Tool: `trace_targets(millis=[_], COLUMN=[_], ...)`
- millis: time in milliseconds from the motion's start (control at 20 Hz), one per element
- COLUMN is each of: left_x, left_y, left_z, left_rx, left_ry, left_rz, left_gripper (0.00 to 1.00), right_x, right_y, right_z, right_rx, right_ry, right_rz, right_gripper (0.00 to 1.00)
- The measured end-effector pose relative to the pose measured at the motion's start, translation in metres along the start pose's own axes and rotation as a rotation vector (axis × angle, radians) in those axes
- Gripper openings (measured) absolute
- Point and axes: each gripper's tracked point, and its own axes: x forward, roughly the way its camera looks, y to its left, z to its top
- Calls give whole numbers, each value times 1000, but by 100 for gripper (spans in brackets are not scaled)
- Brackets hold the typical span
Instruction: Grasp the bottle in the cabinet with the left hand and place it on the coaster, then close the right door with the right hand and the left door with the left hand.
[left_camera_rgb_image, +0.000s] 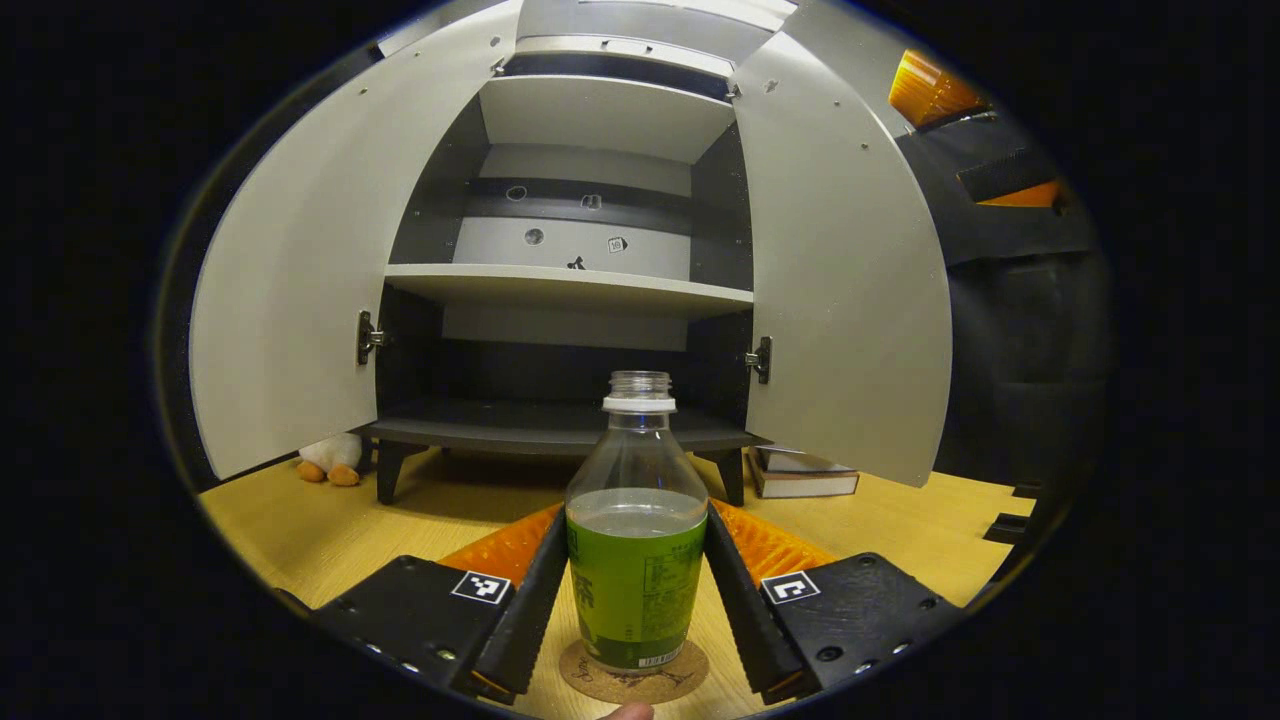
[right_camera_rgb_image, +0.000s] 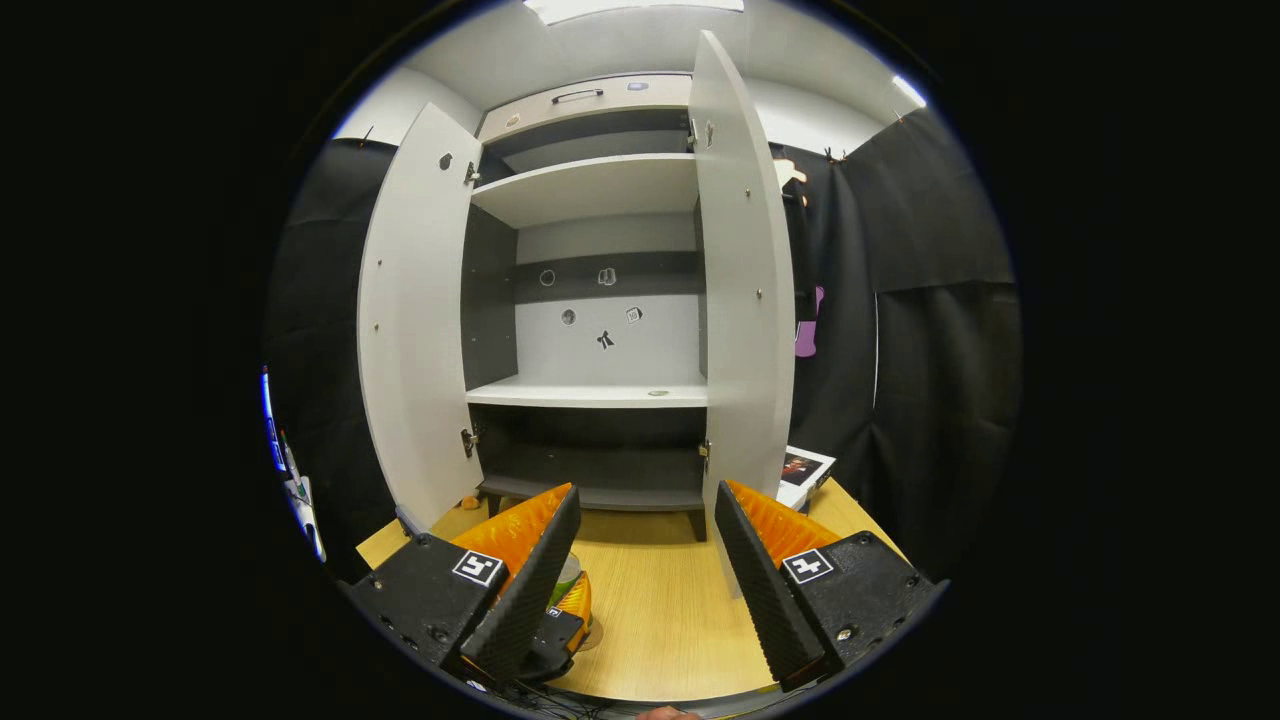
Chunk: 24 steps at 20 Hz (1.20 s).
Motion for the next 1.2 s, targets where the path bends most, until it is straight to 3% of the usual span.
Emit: trace_targets(millis=[300,550,800,950,1200], left_x=[-2,-2,-18,-32,-60], left_y=[-2,0,-6,0,11], left_z=[-4,2,36,66,127], left_rx=[17,-6,-68,-104,-121], left_ry=[26,34,10,-39,-73], left_rz=[-18,-9,-64,-56,-48], left_gripper=[77,91,94,94,95], right_x=[3,2,0,1,-1], right_y=[1,-1,-4,-7,-10], right_z=[-4,-5,-12,-17,7], right_rx=[1,6,26,33,36], right_ry=[10,8,10,12,-94], right_rz=[9,9,1,-7,2], right_gripper=[84,84,84,84,84])
